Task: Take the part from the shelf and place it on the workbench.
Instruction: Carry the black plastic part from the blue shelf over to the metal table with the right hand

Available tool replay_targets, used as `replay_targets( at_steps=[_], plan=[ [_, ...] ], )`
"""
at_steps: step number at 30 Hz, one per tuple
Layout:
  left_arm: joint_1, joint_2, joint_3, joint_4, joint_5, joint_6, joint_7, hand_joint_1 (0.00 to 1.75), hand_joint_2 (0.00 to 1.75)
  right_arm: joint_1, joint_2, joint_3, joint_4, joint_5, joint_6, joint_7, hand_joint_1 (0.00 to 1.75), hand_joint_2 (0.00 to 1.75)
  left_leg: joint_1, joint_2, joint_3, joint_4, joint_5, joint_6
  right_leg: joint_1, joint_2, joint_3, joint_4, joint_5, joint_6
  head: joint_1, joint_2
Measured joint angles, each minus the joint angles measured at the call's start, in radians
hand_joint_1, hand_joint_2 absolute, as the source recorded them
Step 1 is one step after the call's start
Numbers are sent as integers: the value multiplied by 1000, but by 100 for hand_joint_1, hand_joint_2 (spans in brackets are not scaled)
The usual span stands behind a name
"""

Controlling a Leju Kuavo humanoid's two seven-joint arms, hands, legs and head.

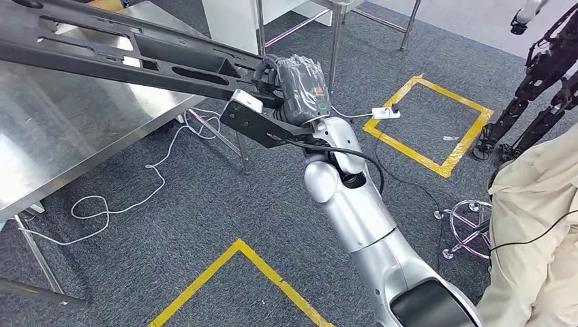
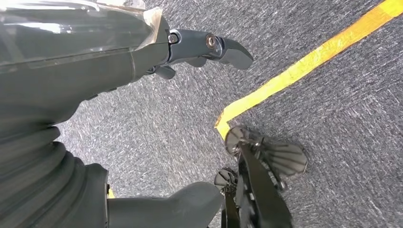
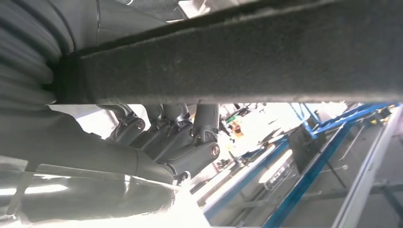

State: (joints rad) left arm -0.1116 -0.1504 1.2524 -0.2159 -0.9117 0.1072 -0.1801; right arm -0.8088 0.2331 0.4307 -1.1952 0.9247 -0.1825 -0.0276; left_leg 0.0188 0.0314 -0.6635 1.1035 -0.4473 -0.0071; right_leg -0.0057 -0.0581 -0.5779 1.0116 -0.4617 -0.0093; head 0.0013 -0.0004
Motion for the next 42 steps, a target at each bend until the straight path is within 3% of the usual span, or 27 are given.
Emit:
replay_targets(
  at_steps=[2,4,6,8,10,11,12,13,15,17,19,20,22,24,25,26,27,28,30,32,33,35,36,38,39,41,42],
  plan=[
    [-3,0,0,0,1,0,0,0,175,-2,2,0,0,0,0,-2,175,175,-8,21,39,-75,19,10,8,-12,2,0,-3,6,2,0],
    [-4,0,1,0,1,0,0,0,175,-3,4,0,0,1,0,-3,175,175,-13,7,38,-82,19,20,11,-26,5,-3,-5,14,3,0],
    [-4,0,2,0,3,0,0,0,175,-4,7,1,0,2,0,-4,175,175,-9,-8,44,-93,26,33,10,-15,0,11,-17,22,4,0],
    [-6,0,2,0,7,0,0,0,175,-6,6,0,1,3,-2,-5,175,175,-4,-26,50,-102,34,46,6,24,-39,100,-60,20,7,0],
    [-8,0,3,0,11,-1,-2,0,175,-5,4,0,6,3,-3,-7,175,175,-4,-47,50,-102,35,50,2,47,-106,240,-112,16,10,0],
    [-8,0,3,0,14,-1,-3,0,175,-4,3,0,9,2,-3,-7,175,175,-4,-59,49,-102,35,50,1,50,-129,283,-123,19,10,0],
    [-7,0,4,0,16,-1,-4,0,175,-3,2,0,13,2,-3,-8,175,175,-4,-71,50,-101,35,49,1,52,-135,289,-118,25,10,0],
    [-7,-1,4,0,19,-1,-4,0,175,-3,3,1,17,1,-4,-10,175,175,-3,-83,50,-101,35,49,-1,54,-120,251,-96,34,10,0],
    [-7,-1,4,0,22,-2,-6,0,175,-4,4,2,21,-1,-5,-13,175,175,-3,-106,50,-96,33,45,-7,77,-55,106,-34,48,11,0],
    [-7,-1,5,0,23,-1,-6,0,175,-6,7,2,24,-3,-9,-16,175,175,-4,-123,44,-91,32,35,-10,97,-13,13,0,46,10,0],
    [-4,-1,9,0,24,-1,-6,0,175,-8,10,3,28,-4,-12,-18,175,175,-2,-134,38,-92,34,22,-7,92,-8,2,6,34,10,0],
    [-2,-1,12,0,25,-1,-6,0,175,-9,13,3,30,-4,-13,-19,175,175,2,-134,36,-92,33,16,-8,85,-7,-1,9,26,10,0],
    [0,-1,17,0,25,0,-6,0,175,-11,19,3,34,-5,-13,-21,175,175,2,-103,18,-57,10,5,-13,72,-4,-8,13,12,7,0],
    [-1,-1,20,0,25,1,-6,0,175,-14,22,3,36,-8,-15,-22,175,175,1,-58,-36,56,-49,-2,-13,55,-1,-10,13,2,3,0],
    [-2,-1,21,0,25,2,-6,0,175,-15,22,3,39,-9,-15,-23,175,175,3,-47,-70,124,-77,-5,-10,45,-1,-10,11,-1,2,0],
    [-2,-1,22,0,25,3,-6,0,175,-15,22,3,41,-9,-15,-23,175,175,4,-42,-95,174,-91,-8,-9,35,0,-9,10,-2,2,0],
    [-1,-1,23,0,25,4,-6,0,175,-15,22,3,44,-10,-15,-23,175,175,5,-39,-104,187,-86,-10,-8,26,0,-9,9,-3,2,0],
    [-1,0,24,0,25,5,-5,0,175,-15,22,3,47,-10,-16,-23,175,175,5,-35,-93,163,-64,-10,-7,17,2,-9,7,-4,2,0],
    [-1,0,26,0,25,6,-5,0,175,-15,22,3,50,-10,-18,-23,175,175,4,-9,-25,30,-1,-6,-6,2,6,-9,3,-1,1,0],
    [-4,1,27,0,26,6,-6,0,175,-19,22,3,52,-11,-22,-26,175,175,-2,15,27,-71,31,4,3,-11,9,-8,-2,6,3,0],
    [-5,1,27,0,27,7,-6,0,175,-20,22,3,53,-11,-25,-27,175,175,-7,17,34,-87,30,9,6,-17,10,-9,-4,10,4,0],
    [-6,1,28,0,29,7,-6,0,175,-24,23,3,58,-12,-30,-31,175,175,-10,-2,33,-90,33,20,10,-29,12,-9,-8,19,5,0],
    [-6,1,28,0,30,8,-6,0,175,-26,24,4,61,-12,-32,-33,175,175,-9,-10,35,-94,35,26,9,-23,10,-3,-13,24,6,0],
    [-7,0,28,1,31,9,-6,0,175,-33,24,4,67,-14,-34,-39,175,175,-5,-26,39,-102,42,40,7,12,-19,61,-47,25,8,0],
    [-8,0,28,1,31,9,-6,0,175,-36,22,4,71,-16,-35,-43,175,175,-4,-35,39,-103,43,44,3,32,-49,125,-75,22,9,0],
    [-9,0,28,0,32,10,-6,0,175,-38,19,4,82,-19,-37,-47,175,175,-4,-56,38,-102,43,48,0,47,-114,257,-120,20,10,0],
    [-9,0,28,0,32,10,-6,0,175,-38,18,4,88,-20,-39,-48,175,175,-4,-68,38,-102,43,48,-2,50,-130,286,-124,26,10,0]
  ],
)
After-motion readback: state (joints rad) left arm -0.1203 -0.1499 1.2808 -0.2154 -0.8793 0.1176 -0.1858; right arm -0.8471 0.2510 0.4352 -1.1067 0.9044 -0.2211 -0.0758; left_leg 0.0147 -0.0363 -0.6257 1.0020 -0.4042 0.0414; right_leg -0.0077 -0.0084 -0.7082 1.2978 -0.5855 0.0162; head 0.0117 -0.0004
